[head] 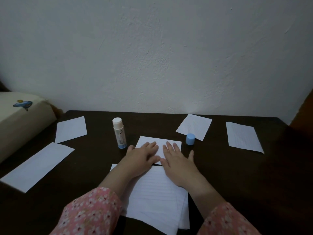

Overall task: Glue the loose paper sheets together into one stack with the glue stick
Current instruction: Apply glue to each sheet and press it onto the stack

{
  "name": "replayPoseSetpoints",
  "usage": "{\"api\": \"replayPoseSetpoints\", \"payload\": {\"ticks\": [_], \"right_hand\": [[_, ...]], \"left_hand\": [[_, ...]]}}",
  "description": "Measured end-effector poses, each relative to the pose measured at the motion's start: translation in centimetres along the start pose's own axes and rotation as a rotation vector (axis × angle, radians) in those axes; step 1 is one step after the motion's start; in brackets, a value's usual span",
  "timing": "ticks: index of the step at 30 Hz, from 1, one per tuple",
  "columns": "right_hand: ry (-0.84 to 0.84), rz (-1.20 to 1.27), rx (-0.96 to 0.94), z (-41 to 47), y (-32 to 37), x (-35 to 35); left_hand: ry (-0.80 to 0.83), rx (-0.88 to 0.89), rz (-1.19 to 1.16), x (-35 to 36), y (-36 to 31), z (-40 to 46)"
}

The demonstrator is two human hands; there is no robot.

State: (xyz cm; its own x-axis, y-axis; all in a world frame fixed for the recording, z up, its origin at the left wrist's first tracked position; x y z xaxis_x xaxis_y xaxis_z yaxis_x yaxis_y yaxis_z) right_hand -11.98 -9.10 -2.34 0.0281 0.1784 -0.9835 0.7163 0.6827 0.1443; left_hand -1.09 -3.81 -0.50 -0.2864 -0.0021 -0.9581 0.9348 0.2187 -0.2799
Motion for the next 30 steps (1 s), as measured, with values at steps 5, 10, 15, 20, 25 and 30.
{"api": "replayPoseSetpoints", "payload": {"ticks": [5, 10, 15, 20, 25, 30], "right_hand": [[0.014, -0.021, 0.083, -0.3, -0.7, 0.5], [0.011, -0.005, 0.129, -0.8, -1.4, 0.4], [0.028, 0.022, 0.135, -0.8, -1.3, 0.3], [-0.159, 0.138, 0.117, -0.6, -1.7, -0.9], [-0.350, 0.129, 0.188, 0.3, -3.0, -1.6], [-0.284, 0.090, 0.220, 0.8, -3.0, -0.8]], "left_hand": [[0.069, -0.098, 0.030, 0.3, 1.9, -0.1], [0.083, -0.168, 0.020, -0.1, 3.1, -0.5], [-0.007, -0.142, 0.026, -0.1, 2.6, -0.7], [-0.643, -0.199, -0.449, -3.6, 4.6, -3.9], [-0.830, -0.594, -0.649, -3.4, 8.6, -4.2], [-0.677, -0.543, -0.684, -2.8, 9.3, -2.1]]}}
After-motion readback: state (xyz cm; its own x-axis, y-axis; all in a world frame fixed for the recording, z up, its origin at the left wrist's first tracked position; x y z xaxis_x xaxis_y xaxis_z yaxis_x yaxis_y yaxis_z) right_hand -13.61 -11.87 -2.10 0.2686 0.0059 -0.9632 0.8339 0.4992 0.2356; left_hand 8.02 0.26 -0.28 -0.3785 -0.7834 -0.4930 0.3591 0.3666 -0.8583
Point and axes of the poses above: each hand's wrist, its own z-axis towards the middle knuckle, its own x-axis out of the palm, y = z × x, the point moved 6 cm from there along z, towards the middle knuckle, and after that the axes turned 3 degrees about -y, right-handed, at the moved point
